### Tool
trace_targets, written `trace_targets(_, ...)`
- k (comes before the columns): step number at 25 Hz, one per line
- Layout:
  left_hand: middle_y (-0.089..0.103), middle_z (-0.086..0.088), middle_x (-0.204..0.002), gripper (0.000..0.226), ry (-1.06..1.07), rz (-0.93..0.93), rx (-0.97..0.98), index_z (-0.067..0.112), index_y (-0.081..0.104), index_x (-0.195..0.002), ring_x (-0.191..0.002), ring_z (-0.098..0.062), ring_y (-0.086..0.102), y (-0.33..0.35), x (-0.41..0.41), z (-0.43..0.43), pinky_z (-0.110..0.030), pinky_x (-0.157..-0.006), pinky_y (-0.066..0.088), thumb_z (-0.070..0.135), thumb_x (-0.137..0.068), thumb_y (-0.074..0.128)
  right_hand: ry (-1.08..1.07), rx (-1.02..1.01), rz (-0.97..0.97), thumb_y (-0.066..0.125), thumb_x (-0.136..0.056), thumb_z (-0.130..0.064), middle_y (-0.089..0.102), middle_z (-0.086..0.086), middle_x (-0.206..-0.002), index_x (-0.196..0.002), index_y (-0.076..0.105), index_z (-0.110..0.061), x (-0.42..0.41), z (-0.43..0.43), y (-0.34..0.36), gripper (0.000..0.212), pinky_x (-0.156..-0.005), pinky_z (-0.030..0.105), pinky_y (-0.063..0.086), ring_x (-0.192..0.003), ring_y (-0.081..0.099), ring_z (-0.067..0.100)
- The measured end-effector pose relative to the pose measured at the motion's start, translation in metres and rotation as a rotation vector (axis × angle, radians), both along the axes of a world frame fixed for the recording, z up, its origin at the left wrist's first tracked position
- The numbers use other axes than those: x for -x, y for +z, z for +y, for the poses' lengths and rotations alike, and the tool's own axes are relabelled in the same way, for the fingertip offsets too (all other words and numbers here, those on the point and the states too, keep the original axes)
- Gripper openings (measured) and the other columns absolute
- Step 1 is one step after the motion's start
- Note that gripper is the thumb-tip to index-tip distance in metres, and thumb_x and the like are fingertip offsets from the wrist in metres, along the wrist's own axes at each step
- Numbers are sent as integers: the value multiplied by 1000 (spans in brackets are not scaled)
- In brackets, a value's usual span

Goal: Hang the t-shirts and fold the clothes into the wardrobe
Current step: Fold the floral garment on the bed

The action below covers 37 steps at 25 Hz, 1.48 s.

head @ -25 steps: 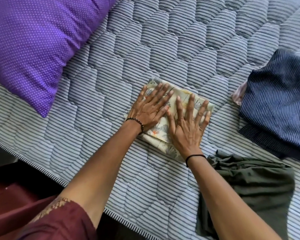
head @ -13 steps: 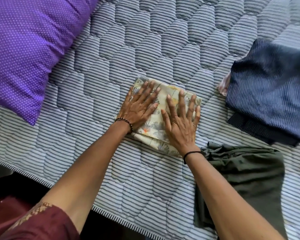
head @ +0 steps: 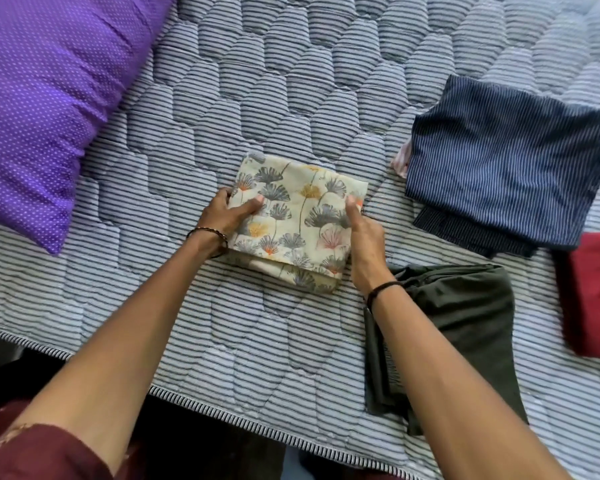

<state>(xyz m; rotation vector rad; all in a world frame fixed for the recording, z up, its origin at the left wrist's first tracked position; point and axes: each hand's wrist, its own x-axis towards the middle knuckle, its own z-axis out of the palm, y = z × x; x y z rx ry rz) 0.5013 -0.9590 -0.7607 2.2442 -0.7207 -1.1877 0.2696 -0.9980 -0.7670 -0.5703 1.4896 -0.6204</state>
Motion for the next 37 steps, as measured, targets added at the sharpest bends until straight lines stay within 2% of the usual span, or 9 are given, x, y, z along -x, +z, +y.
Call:
trace_targets(4,64,-2,-126,81,131,276,25,9,60,-126,-117,-18,58,5,4,8,-37,-114,34,56,-65,84,207,-51,-109,74,-92,-35,73,-4,-116,-103,77,-8,0,6,-3,30,-79,17,53,-107,66,16)
trace_targets(8,61,13,-111,43,193,366,121,17,55,-120,-106,-7,57,13,20,17,-24,-111,24,31,-84,75,95,10,-70,78,-90,-23,78,9,-101,-113,73,-3,12,9,1,31,-67,24,59,-82,73,15)
trace_targets(11,75,6,-103,57,143,424,185,12,68,-119,-105,-10,68,20,33,16,-44,-113,38,40,-72,84,63,77,-71,78,-90,-18,78,7,-99,-116,71,-1,27,9,12,32,-63,15,53,-75,71,4)
trace_targets(14,75,-3,-107,66,148,485,202,10,71,-114,-105,-21,70,33,51,9,-48,-106,45,46,-60,89,27,135,-136,77,-90,-14,77,9,-108,-119,70,-2,52,5,25,32,-80,25,59,-92,73,13)
trace_targets(21,77,-1,-93,12,31,477,210,13,76,-91,-92,-13,72,56,132,-13,-30,-95,50,19,-81,76,-40,192,-282,74,-91,-7,76,14,-115,-120,68,-2,141,0,52,30,-91,44,60,-108,72,31)
trace_targets(25,76,-5,-87,14,-6,539,196,4,71,-98,-79,-18,72,71,209,-25,-28,-74,58,4,-84,68,-110,204,-253,78,-89,-13,76,15,-115,-119,70,-3,213,-3,62,33,-93,51,59,-108,72,32)
trace_targets(29,74,-14,-102,31,-35,653,161,0,64,-115,-88,-26,72,72,293,-35,-37,-79,60,-1,-84,67,-150,215,-143,82,-87,-29,77,17,-109,-109,75,-3,293,-10,65,35,-89,59,59,-99,72,32)
trace_targets(34,65,-20,-122,33,-118,812,115,3,58,-121,-102,-32,66,63,397,-46,-43,-94,54,-2,-88,62,-144,311,37,74,-93,-21,75,-12,-71,-98,73,-6,400,-22,76,16,-52,15,50,-59,62,-4)
trace_targets(37,66,-13,-123,22,-197,825,115,12,60,-121,-103,-24,67,47,453,-51,-41,-97,54,12,-99,54,-46,363,181,75,-92,-29,69,-19,-62,-94,74,-12,459,-40,70,17,-49,10,40,-52,54,-7)
